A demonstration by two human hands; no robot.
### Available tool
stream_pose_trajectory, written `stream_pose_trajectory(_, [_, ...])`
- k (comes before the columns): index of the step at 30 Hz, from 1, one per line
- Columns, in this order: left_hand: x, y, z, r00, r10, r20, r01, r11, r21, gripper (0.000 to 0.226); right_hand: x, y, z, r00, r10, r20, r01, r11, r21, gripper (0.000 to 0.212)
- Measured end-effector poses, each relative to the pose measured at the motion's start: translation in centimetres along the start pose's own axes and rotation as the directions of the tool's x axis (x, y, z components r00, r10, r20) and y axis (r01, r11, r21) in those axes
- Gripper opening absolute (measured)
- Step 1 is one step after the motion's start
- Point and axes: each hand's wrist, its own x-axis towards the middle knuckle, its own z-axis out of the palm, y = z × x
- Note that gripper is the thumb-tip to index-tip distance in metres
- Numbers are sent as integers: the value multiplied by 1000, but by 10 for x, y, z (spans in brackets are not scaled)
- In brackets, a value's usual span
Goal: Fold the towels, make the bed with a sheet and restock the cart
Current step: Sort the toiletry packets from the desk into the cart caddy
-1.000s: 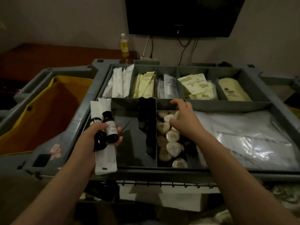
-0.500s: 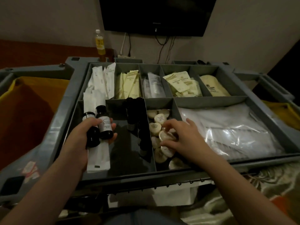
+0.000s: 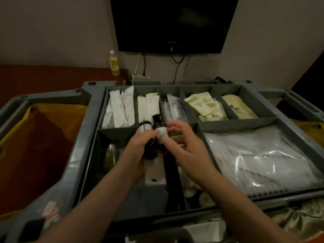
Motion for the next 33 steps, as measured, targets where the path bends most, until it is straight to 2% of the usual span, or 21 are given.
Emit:
stream_pose_trajectory(3, [3, -6, 3, 999, 32, -30, -32, 999, 2, 34, 11, 2, 22, 999, 52, 2, -52, 997, -53, 54])
stream_pose_trajectory(5, [4, -4, -2, 1000, 4, -3, -4, 1000, -25, 36, 18, 3, 23, 996, 84, 35, -83, 996, -39, 57])
stream_pose_trajectory(8, [6, 3, -12, 999, -3, 53, 2, 1000, 22, 32, 31, 5, 17, 986, 132, 101, -139, 988, 61, 38])
stream_pose_trajectory(11, [9, 9, -15, 1000, 8, -3, -8, 999, 36, 27, 41, 1, 12, 984, 54, 169, -55, 998, 5, 23])
stream_pose_trajectory(13, [10, 13, -20, 997, -9, -74, 6, 999, -44, 22, 45, -4, 5, 989, 17, 146, -23, 999, 37, 18])
stream_pose_trajectory(15, [16, 17, -31, 975, -25, -221, -26, 973, -227, 19, 48, -6, -7, 997, 69, 18, -71, 973, 219, 17])
stream_pose_trajectory(16, [21, 19, -39, 946, -25, -322, -69, 958, -277, 22, 50, -5, -14, 992, 108, -60, -83, 945, 315, 17])
stream_pose_trajectory(18, [29, 22, -52, 870, 20, -492, -175, 947, -271, 37, 51, 0, -24, 978, 113, -177, -45, 936, 349, 20])
stream_pose_trajectory(20, [31, 22, -57, 827, 74, -558, -233, 948, -218, 47, 47, 3, -21, 984, 72, -162, -24, 960, 279, 22])
stream_pose_trajectory(23, [27, 20, -51, 839, 130, -528, -249, 955, -160, 44, 37, 6, -2, 999, 35, -1, -34, 993, 111, 25])
stream_pose_trajectory(25, [26, 19, -49, 853, 152, -500, -257, 955, -148, 45, 34, 13, 12, 999, 18, 37, -15, 998, -54, 30])
stream_pose_trajectory(27, [26, 20, -49, 856, 154, -493, -258, 954, -151, 47, 33, 21, 21, 998, -45, 39, 53, 963, -263, 36])
stream_pose_trajectory(29, [26, 20, -50, 849, 152, -505, -262, 953, -153, 47, 33, 27, 26, 994, -83, 76, 106, 912, -396, 40])
stream_pose_trajectory(33, [24, 20, -49, 849, 174, -498, -276, 951, -138, 46, 33, 28, 29, 990, -41, 135, 118, 759, -640, 42])
